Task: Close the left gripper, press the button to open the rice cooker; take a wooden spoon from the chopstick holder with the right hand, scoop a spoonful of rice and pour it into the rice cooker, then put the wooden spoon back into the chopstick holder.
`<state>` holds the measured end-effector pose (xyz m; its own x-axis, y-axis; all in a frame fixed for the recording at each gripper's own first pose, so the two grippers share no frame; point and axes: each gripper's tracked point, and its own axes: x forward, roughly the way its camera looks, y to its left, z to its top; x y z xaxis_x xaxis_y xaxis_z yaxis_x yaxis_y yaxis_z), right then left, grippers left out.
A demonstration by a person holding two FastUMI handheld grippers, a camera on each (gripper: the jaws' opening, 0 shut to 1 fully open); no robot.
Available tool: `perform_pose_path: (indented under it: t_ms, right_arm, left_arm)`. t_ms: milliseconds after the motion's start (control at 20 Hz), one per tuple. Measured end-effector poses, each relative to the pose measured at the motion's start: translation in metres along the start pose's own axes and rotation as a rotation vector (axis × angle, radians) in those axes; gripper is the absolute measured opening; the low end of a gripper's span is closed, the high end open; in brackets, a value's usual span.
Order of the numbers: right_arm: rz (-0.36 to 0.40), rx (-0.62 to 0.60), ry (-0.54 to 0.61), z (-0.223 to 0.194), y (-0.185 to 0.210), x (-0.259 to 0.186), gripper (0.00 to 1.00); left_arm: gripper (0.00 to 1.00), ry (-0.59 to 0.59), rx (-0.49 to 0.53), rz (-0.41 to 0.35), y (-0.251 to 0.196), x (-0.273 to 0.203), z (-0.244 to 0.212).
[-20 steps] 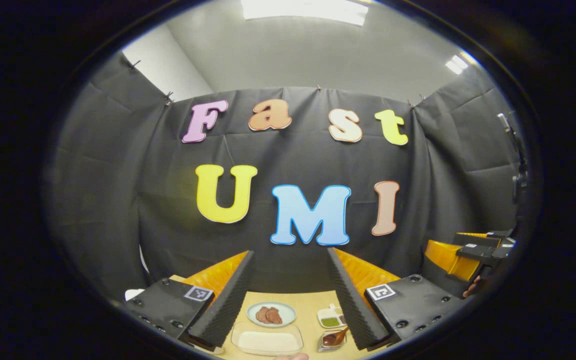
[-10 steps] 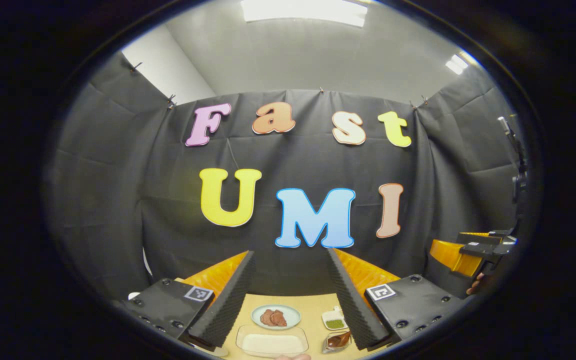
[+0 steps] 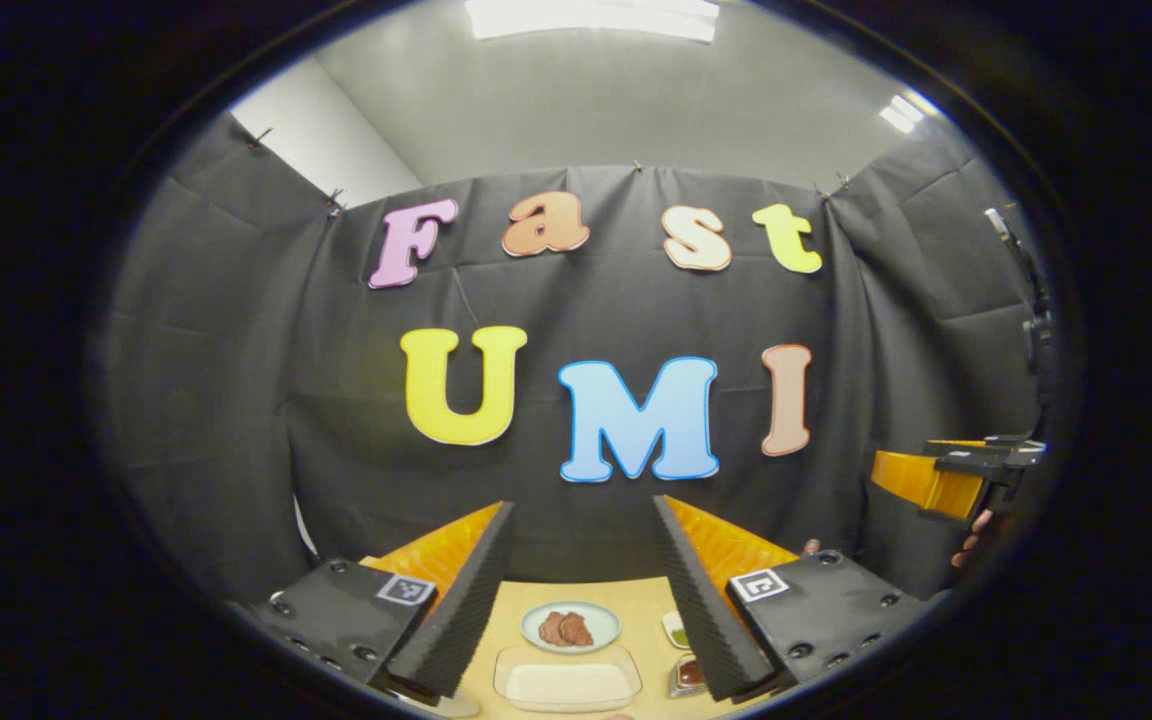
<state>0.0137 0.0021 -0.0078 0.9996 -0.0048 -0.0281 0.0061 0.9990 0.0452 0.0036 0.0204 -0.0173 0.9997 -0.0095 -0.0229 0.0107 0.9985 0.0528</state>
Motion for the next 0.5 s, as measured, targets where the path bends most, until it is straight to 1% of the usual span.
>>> perform_pose_path:
  t_ms: [150,200,250,350,400,500]
  right_arm:
    - [0.013,-0.015,0.023,-0.01,0.006,0.003,0.96]
    - [0.018,-0.018,0.028,-0.012,0.008,0.004,0.96]
    - [0.022,-0.021,0.032,-0.013,0.009,0.005,0.96]
    - [0.028,-0.027,0.033,-0.014,0.011,0.008,0.96]
    - [0.029,-0.03,0.035,-0.015,0.011,0.009,0.95]
    - [0.036,-0.034,0.042,-0.017,0.013,0.013,0.95]
  left_arm:
    - [0.7,-0.009,-0.008,-0.005,0.01,-0.002,-0.006]
    - [0.63,-0.014,-0.013,-0.01,0.011,-0.003,-0.01]
    - [0.47,-0.017,-0.014,0.002,0.016,-0.003,-0.015]
    - [0.27,-0.013,0.003,0.071,0.041,-0.007,-0.029]
    - [0.17,0.003,0.005,0.084,0.048,-0.006,-0.037]
    - [0.07,0.028,-0.021,0.081,0.052,-0.013,-0.05]
